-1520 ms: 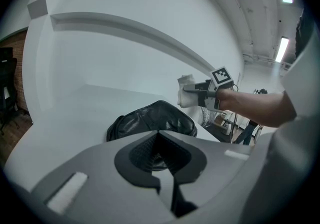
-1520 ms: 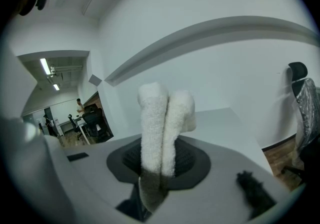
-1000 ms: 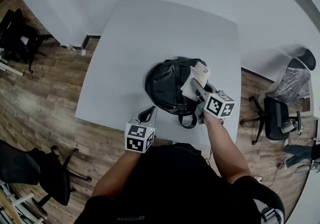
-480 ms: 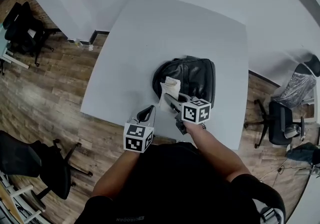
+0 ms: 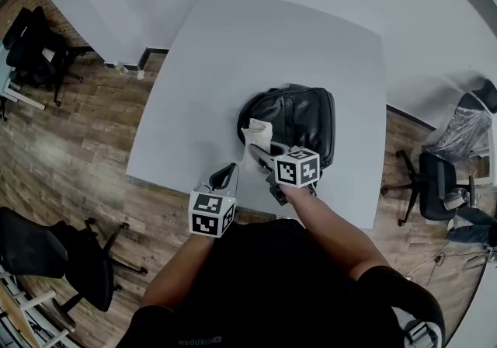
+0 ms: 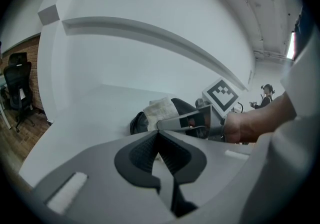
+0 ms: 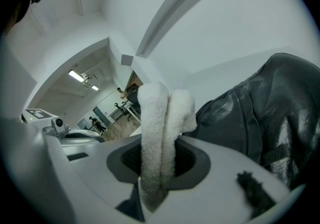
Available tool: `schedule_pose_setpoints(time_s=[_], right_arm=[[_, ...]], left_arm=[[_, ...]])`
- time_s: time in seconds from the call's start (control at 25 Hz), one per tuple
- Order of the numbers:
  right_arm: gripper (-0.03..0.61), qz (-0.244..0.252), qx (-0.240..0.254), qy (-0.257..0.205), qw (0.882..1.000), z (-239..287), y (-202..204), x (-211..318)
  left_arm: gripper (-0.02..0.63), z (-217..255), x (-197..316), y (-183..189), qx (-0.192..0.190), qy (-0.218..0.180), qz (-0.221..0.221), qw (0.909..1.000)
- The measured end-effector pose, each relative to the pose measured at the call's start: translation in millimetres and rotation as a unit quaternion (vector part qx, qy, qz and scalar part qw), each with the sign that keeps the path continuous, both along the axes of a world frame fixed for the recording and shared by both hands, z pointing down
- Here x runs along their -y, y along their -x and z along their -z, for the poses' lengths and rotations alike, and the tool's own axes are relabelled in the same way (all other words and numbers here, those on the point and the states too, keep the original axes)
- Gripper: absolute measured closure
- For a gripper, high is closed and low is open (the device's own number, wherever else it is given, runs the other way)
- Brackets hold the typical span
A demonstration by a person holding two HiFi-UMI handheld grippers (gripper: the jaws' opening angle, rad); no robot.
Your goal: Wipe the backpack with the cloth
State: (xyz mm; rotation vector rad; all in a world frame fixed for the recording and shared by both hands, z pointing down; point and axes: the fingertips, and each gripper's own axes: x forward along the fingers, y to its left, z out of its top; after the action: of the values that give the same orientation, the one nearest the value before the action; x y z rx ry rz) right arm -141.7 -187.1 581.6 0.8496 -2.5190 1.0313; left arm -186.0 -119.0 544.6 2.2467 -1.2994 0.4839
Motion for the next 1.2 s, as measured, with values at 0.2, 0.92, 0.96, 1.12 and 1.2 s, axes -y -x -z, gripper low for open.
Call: schedule_pose_setpoints(time_s=[0.2, 0.92, 0.96, 1.12, 1.2], right_arm=[[0.485, 0.019, -0.020, -0.013, 1.000, -1, -5, -11], [0.485, 0.004, -0.037, -0.031, 0.999, 12, -67, -22], [0.485, 0.003, -0.039, -0.033, 0.999, 13, -72, -23], [0.485, -0.002, -0.047, -0.037, 0.998, 17, -88, -25], [0.485, -0.004, -0.049, -0.039, 0.998, 18, -97, -25]], left_arm=[[0.607, -2, 0, -5, -0.003, 0.000, -0.007, 1.0000], [0.607, -3, 1, -44, -0.005, 0.000, -0.038, 0.9993], [0.607, -3, 1, -48, -0.005, 0.000, -0.040, 0.9992], [0.607, -4, -1, -63, -0.006, 0.002, -0.047, 0.9989], [0.607, -5, -2, -70, -0.007, 0.003, -0.050, 0.9987]])
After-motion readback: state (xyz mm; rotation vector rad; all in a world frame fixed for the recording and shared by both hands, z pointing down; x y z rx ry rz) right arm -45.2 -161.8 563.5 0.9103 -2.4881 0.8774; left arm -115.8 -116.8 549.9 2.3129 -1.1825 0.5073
